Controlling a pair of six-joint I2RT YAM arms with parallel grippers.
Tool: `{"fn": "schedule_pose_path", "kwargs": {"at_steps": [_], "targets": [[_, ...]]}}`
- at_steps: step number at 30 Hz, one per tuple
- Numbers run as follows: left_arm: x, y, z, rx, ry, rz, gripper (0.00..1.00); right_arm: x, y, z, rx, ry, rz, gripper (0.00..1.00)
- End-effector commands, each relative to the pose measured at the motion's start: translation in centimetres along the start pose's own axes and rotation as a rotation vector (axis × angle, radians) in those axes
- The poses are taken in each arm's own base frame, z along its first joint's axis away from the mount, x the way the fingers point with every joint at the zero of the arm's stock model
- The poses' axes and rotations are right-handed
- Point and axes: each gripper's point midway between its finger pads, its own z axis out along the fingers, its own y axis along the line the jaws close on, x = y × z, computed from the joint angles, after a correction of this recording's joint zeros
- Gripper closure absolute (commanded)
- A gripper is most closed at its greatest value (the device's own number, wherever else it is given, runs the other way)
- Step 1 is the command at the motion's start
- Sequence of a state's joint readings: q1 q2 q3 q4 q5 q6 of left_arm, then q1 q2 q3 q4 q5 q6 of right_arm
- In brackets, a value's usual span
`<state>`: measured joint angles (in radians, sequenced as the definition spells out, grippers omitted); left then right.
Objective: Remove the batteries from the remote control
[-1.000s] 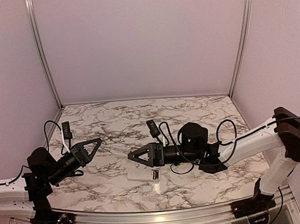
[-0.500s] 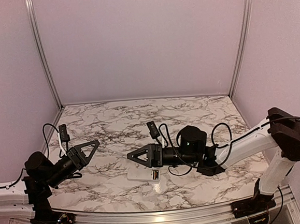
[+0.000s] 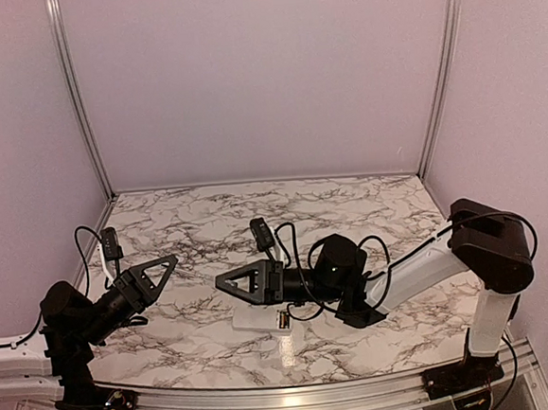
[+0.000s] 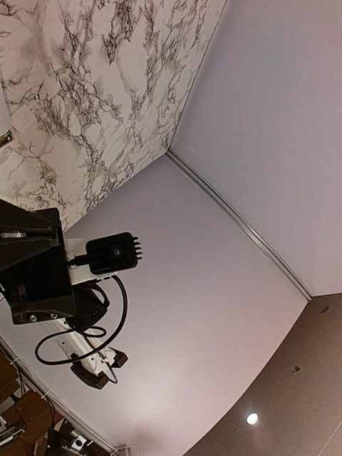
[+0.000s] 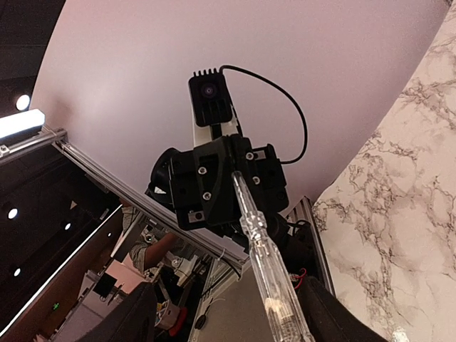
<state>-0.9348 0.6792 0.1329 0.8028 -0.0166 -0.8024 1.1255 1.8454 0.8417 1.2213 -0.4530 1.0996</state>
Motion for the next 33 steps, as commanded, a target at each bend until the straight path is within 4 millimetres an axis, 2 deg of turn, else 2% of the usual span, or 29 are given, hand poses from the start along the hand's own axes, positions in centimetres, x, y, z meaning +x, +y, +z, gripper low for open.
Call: {"fn": "schedule_pose_path", "kwargs": {"at_steps": [1,18,33], "targets": [[-0.3,-0.5,-0.4,0.035,-0.019,0.001,1.00,-0.4,2.6,1.1,-0.151,-0.015,0.021,0.36],[-0.3,0.1,-0.3,0.007,-0.025,0.004,1.00,-1.8,2.5,2.9,-0.173,-0.086,0.042,0.55],[-0.5,0.2,-0.5,0.000,-0.033,0.005,1.00,-2.7,2.4,3.2,-0.176,-0.141,0.037,0.69]]}}
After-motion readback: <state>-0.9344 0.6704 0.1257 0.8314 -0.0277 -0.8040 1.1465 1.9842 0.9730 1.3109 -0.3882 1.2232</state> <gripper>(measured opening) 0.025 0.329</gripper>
